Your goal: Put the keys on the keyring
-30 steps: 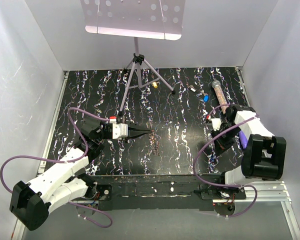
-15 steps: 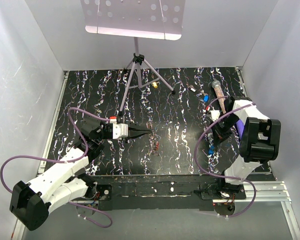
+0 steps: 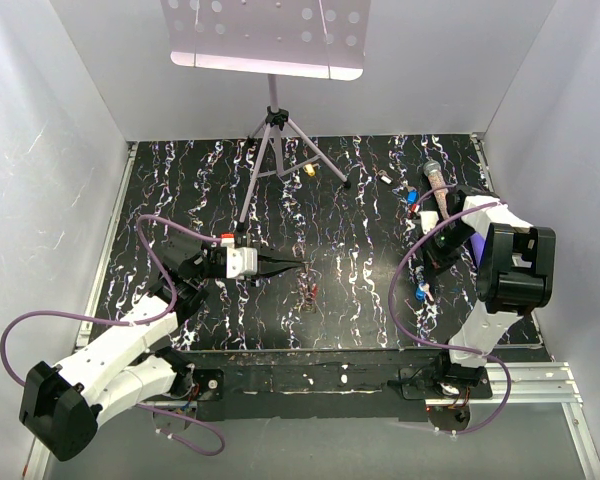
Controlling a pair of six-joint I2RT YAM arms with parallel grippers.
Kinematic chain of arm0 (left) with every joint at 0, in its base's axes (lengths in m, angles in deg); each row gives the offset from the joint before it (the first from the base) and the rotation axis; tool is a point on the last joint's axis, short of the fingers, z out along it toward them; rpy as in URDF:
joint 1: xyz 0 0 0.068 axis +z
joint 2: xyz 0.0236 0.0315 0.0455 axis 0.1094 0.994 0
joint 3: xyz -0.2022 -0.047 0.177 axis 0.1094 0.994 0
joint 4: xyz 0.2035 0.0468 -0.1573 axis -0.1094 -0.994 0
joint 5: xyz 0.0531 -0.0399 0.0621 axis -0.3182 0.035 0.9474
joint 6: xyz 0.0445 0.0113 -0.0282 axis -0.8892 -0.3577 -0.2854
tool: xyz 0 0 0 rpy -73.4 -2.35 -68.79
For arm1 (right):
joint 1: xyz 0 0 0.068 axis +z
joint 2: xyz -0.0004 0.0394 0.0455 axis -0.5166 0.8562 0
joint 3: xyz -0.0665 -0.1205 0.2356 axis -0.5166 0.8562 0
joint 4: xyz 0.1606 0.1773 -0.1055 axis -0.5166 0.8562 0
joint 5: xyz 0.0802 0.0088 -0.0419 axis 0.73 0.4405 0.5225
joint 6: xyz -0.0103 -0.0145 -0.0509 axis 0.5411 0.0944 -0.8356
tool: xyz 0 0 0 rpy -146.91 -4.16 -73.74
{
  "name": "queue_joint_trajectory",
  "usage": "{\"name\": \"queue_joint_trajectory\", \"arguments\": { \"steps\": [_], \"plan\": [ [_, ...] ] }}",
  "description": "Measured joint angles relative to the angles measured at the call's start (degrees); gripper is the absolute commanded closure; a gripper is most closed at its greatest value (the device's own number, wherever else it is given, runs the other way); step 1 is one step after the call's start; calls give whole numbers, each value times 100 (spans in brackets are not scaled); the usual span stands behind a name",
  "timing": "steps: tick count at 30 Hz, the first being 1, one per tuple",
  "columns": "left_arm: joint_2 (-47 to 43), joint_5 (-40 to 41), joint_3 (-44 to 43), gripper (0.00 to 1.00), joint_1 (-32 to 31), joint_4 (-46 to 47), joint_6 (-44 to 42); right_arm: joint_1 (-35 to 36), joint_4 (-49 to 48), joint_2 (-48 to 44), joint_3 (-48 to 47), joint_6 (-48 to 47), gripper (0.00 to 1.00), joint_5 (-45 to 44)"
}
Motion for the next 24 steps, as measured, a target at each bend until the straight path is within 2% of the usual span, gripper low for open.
{"name": "queue_joint_trajectory", "arguments": {
  "steps": [24],
  "plan": [
    [13, 0, 0, 100, 0, -48, -37, 142, -894, 7, 175, 402, 99, -4]
  ]
}}
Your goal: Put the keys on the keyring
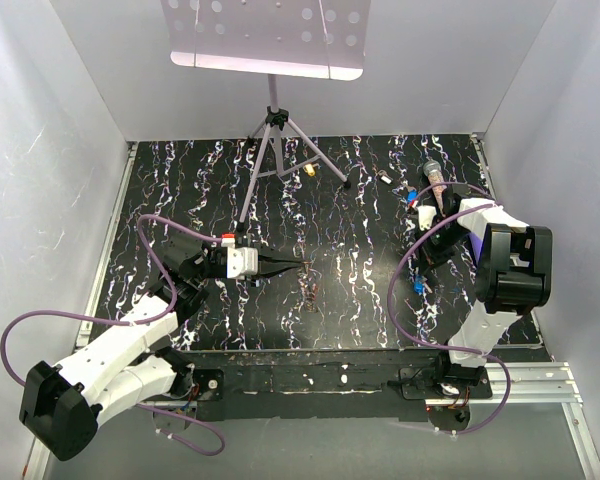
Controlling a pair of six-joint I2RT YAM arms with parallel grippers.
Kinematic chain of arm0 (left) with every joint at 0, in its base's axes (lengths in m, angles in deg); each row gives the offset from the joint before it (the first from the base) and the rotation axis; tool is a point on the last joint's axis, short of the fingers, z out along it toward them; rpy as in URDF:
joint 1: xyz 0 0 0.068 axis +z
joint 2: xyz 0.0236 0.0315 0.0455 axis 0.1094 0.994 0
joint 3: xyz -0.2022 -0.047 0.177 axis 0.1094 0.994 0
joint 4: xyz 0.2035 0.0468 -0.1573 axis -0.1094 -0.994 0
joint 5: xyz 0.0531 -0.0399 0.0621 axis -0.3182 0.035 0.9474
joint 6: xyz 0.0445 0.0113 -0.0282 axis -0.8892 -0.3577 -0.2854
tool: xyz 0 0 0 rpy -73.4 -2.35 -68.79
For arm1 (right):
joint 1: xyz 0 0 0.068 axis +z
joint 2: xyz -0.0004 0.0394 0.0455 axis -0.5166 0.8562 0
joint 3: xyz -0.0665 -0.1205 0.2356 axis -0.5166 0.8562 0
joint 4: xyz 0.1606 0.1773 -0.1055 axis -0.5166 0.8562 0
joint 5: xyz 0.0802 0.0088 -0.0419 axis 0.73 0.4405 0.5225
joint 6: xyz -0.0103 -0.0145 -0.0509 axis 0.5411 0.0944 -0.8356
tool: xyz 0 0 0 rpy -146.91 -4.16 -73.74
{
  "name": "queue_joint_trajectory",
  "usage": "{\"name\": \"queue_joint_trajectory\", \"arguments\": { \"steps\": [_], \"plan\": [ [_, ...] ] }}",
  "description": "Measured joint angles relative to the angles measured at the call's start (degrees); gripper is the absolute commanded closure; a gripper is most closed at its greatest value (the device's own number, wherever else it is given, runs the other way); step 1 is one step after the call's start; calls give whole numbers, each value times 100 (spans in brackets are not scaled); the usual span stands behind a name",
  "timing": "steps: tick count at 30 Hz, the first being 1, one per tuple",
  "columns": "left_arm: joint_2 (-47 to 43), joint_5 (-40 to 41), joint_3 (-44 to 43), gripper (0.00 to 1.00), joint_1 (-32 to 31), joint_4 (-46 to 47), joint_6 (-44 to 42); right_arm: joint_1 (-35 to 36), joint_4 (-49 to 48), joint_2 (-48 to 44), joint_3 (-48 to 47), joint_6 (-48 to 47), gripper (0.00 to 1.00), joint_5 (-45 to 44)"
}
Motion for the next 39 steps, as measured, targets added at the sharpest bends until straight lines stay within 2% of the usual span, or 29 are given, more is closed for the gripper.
{"name": "queue_joint_trajectory", "arguments": {
  "steps": [12, 39],
  "plan": [
    [0, 0, 0, 100, 0, -70, -22, 0, -85, 0, 26, 70, 90, 31],
    [0, 2, 0, 100, 0, -109, -63, 9, -31, 63, -7, 76, 80, 208]
  ]
}}
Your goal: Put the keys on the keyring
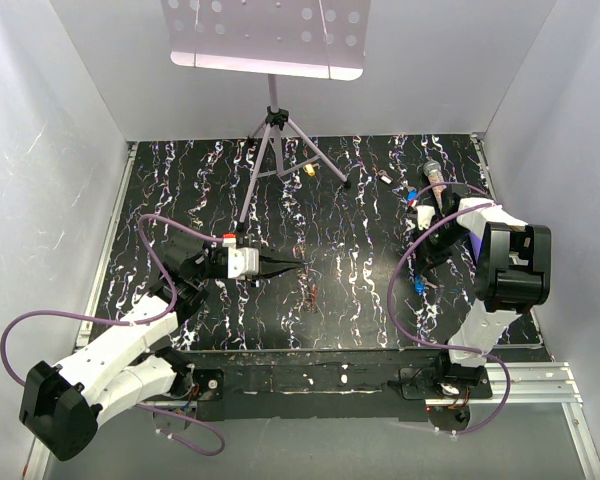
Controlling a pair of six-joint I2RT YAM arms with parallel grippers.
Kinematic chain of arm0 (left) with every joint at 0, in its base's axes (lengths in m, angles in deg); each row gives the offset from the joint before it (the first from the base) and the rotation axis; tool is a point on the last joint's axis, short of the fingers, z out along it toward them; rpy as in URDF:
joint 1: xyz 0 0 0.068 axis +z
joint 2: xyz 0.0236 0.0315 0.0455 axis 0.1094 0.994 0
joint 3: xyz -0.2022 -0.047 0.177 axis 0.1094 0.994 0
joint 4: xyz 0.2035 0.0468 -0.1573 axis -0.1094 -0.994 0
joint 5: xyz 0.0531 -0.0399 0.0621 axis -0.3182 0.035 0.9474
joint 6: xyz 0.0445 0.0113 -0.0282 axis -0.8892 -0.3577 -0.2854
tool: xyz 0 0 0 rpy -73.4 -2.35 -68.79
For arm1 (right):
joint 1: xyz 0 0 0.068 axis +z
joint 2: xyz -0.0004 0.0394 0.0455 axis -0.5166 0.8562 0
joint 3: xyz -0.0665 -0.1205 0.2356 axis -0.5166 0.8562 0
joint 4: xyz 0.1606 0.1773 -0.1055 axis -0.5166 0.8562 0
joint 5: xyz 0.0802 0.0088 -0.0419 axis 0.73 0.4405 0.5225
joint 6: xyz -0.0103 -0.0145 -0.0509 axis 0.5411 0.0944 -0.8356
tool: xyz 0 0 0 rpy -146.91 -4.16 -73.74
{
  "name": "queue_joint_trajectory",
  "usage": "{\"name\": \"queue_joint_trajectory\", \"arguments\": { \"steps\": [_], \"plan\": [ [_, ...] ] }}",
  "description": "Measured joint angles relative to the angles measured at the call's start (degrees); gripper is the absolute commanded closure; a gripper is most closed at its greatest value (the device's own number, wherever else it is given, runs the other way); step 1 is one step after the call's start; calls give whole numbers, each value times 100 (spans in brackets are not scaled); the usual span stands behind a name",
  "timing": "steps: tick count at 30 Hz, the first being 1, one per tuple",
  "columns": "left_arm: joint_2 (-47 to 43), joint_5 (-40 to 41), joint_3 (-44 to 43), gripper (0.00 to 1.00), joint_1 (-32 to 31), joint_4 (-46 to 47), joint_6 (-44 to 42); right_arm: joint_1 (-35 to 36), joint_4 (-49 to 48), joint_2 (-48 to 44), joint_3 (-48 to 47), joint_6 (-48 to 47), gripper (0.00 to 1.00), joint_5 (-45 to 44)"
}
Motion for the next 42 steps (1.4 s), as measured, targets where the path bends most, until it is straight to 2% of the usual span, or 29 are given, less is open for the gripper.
{"name": "queue_joint_trajectory", "arguments": {
  "steps": [42],
  "plan": [
    [2, 0, 0, 100, 0, -15, -42, -17, 586, 304, -446, -240, 80, 24]
  ]
}}
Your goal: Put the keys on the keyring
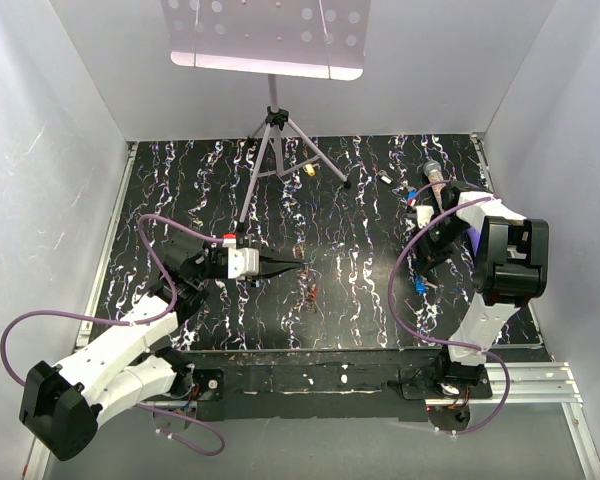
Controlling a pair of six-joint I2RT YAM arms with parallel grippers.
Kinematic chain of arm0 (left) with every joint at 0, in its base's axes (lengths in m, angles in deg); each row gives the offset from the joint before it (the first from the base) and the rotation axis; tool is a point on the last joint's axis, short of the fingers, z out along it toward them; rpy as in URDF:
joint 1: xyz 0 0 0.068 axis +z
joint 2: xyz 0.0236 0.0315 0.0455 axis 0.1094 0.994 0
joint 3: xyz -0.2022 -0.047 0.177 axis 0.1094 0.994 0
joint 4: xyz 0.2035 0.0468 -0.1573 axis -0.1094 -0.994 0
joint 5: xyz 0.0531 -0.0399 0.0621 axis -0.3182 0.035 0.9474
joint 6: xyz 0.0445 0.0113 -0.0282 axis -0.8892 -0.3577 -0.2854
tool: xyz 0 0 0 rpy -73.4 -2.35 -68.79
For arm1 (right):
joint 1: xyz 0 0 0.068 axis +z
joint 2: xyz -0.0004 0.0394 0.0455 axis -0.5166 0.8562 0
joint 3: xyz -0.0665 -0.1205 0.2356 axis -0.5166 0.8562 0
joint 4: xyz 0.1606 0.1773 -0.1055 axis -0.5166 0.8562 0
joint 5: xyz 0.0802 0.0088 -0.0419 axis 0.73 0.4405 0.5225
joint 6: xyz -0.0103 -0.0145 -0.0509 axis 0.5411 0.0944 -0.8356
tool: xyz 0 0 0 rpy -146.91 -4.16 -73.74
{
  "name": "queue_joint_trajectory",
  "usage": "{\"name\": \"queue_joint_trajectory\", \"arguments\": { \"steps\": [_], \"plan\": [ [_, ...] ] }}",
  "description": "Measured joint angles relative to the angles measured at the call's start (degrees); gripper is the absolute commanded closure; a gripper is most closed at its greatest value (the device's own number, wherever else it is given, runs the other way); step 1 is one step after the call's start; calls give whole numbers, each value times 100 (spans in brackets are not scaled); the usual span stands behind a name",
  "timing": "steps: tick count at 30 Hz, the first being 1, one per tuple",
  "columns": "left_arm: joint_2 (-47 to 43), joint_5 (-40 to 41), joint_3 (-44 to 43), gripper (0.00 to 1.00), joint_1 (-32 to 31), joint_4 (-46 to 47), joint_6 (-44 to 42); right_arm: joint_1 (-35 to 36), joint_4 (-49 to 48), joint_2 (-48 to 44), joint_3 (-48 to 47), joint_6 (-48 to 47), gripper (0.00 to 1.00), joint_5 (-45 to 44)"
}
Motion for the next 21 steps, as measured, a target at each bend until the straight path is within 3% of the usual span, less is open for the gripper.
{"name": "queue_joint_trajectory", "arguments": {
  "steps": [21],
  "plan": [
    [-2, 0, 0, 100, 0, -9, -4, -15, 131, 92, -94, -13, 84, -24]
  ]
}}
